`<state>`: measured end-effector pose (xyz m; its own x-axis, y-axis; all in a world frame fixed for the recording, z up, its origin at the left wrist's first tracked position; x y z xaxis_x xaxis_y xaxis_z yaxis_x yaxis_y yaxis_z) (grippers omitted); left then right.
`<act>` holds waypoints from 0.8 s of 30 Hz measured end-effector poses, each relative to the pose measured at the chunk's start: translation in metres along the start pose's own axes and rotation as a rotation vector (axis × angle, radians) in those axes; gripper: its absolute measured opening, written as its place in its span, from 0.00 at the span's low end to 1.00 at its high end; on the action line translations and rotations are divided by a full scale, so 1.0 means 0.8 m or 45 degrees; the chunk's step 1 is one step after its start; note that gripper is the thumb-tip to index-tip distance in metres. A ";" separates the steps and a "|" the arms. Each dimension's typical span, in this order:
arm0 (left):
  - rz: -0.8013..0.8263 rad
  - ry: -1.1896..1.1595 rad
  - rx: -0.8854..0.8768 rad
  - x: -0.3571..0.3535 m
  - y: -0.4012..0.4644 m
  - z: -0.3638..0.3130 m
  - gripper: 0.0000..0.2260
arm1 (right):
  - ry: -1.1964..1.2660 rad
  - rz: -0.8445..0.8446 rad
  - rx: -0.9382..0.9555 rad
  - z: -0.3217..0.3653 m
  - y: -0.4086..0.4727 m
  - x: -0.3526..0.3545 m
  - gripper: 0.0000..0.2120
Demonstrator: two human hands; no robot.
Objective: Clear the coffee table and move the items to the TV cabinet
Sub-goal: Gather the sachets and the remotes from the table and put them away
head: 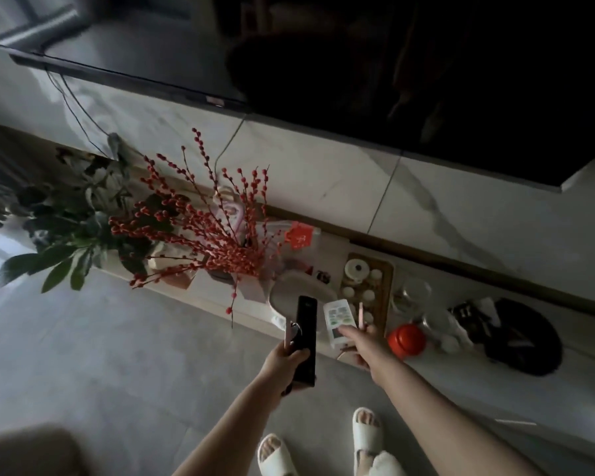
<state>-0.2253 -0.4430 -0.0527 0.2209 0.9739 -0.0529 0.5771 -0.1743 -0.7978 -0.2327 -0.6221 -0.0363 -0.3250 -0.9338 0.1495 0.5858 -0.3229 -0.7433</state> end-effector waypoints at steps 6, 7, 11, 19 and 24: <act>-0.074 -0.140 0.051 -0.045 0.012 -0.011 0.15 | -0.008 0.057 -0.050 0.011 0.030 0.042 0.10; -0.097 -0.182 0.064 -0.053 0.018 -0.012 0.16 | -0.019 0.081 -0.062 0.013 0.038 0.048 0.11; -0.204 -0.264 0.090 -0.082 0.054 -0.019 0.17 | -0.158 0.169 -0.113 0.017 0.084 0.064 0.14; -0.340 -0.301 0.062 -0.085 0.155 -0.035 0.09 | -0.289 0.253 -0.134 0.010 0.180 0.032 0.08; -0.456 -0.196 0.031 -0.060 0.223 -0.040 0.06 | -0.140 0.261 -0.169 -0.007 0.239 0.000 0.05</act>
<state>-0.1076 -0.5253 -0.1730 -0.1130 0.9832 0.1436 0.5774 0.1827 -0.7958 -0.1249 -0.6829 -0.1826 -0.1232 -0.9910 0.0515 0.5260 -0.1092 -0.8435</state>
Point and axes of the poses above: each hand's wrist, its own y-axis towards the middle knuckle, its own x-axis out of the back of the hand, z = x × y, the point moved 5 cm from there along y, towards the middle knuckle, and after that the axes turned 1 degree about y, right-handed, at the moved point
